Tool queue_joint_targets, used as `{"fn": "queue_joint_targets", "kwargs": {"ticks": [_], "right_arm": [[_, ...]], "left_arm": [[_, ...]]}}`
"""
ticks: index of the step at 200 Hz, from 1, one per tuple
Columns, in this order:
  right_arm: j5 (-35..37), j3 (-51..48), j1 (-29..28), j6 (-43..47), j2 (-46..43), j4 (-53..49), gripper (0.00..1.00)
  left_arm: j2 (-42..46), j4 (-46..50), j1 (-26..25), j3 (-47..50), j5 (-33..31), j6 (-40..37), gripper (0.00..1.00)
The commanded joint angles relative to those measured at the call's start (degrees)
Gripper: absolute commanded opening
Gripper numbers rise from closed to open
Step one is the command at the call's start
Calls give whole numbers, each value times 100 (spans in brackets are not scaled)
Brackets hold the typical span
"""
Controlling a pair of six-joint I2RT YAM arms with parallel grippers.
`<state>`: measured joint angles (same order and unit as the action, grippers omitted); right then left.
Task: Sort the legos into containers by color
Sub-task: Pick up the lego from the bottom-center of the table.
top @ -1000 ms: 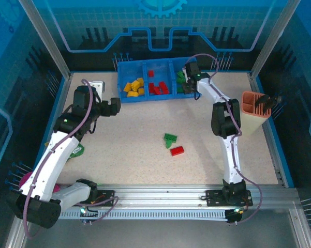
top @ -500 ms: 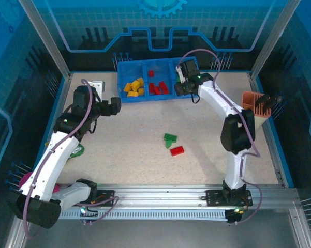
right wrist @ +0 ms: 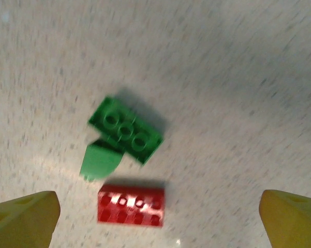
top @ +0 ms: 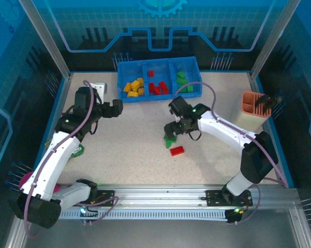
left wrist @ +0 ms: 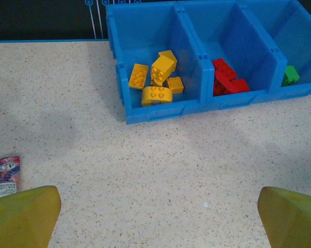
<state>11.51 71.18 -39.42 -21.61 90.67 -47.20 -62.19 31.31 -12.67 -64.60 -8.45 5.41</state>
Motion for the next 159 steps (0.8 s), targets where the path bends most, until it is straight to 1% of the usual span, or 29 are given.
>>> {"fn": "queue_joint_targets", "kwargs": {"ticks": [1,26,52,120,138,159], "right_arm": [[-17,-324,-358,-487,-190,-160,100],[15,-734,-747,-725,-89,-105,100],[79,-909,-983,-990,103,-76,100],[288,-852,-1012,-1094,780,113,100],[203,-832,-977,-1071,974,169,100],[176,-827,-955,-1030,1094,289,98]], "left_arm": [[66,-28,63,79,185,-115,99],[101,-37,71,110,195,-120,99],[111,-37,71,123,195,-119,99],[130,-37,71,149,212,-122,99],[135,-39,71,158,197,-136,99],[113,-46,76,158,216,-128,99]]}}
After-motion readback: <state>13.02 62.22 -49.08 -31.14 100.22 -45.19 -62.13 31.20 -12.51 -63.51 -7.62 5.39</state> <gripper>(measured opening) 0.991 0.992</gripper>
